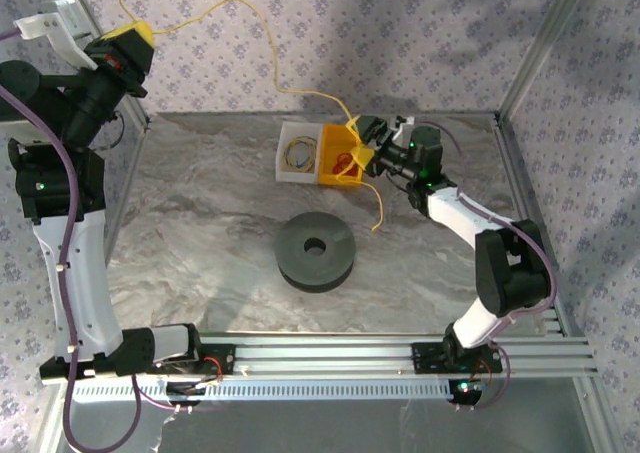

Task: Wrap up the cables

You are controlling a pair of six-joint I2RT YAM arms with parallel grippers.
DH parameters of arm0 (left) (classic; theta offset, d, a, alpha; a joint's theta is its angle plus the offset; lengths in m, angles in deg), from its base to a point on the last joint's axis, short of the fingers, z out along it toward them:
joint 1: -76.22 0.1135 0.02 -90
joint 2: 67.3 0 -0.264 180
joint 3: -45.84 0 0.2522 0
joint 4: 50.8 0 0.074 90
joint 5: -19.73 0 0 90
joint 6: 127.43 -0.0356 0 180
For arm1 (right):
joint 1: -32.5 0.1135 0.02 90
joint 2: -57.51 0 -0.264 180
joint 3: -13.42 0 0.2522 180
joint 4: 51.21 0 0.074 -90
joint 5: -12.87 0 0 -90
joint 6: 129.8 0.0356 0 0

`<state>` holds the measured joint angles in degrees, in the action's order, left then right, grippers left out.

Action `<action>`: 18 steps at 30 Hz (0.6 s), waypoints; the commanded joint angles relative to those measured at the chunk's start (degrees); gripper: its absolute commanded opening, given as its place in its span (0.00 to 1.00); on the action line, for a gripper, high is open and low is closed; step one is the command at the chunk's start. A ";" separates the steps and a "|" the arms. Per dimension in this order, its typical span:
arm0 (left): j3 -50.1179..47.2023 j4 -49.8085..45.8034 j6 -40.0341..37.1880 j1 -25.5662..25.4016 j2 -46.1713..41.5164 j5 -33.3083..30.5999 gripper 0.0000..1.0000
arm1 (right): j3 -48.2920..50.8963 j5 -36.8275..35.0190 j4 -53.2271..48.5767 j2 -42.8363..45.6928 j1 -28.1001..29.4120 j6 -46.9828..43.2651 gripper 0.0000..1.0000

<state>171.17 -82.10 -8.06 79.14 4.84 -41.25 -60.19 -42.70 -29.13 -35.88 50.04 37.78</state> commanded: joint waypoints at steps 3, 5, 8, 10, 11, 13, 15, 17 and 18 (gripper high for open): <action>1.68 0.95 -1.85 -0.80 -0.16 -0.93 0.00 | -4.21 -0.47 7.00 -2.75 2.94 2.21 1.00; 1.59 0.56 -2.51 -0.73 -0.16 -1.36 0.00 | -4.48 1.07 7.58 -3.25 3.71 0.67 1.00; 1.02 0.66 -2.91 -0.75 0.00 -1.77 0.00 | -3.35 2.59 7.63 -2.53 4.39 -2.22 1.00; 1.02 0.75 -2.91 -0.78 0.50 -1.77 0.00 | -1.98 3.45 7.13 -1.55 4.50 -4.41 1.00; 1.17 0.91 -2.91 -0.81 0.94 -1.68 0.00 | -1.15 3.90 6.35 -1.00 4.43 -5.96 1.00; 1.60 1.27 -2.52 -0.79 1.64 -1.38 0.00 | 0.08 4.85 3.88 0.22 4.53 -9.24 0.99; 2.25 1.71 -1.97 -0.77 2.59 -0.83 0.00 | 0.97 5.48 -0.34 1.63 4.71 -14.27 0.99; 2.92 1.97 -1.52 -0.80 3.50 -0.37 0.00 | 1.65 3.03 -8.78 4.14 4.96 -22.93 0.99; 3.19 2.08 -1.35 -0.75 3.79 -0.16 0.00 | 1.76 1.30 -12.79 5.34 5.09 -26.92 0.99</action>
<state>172.04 -82.39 -9.92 78.66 8.03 -42.45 -59.08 -39.72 -31.67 -35.02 54.54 24.21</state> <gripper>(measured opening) 0.064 0.993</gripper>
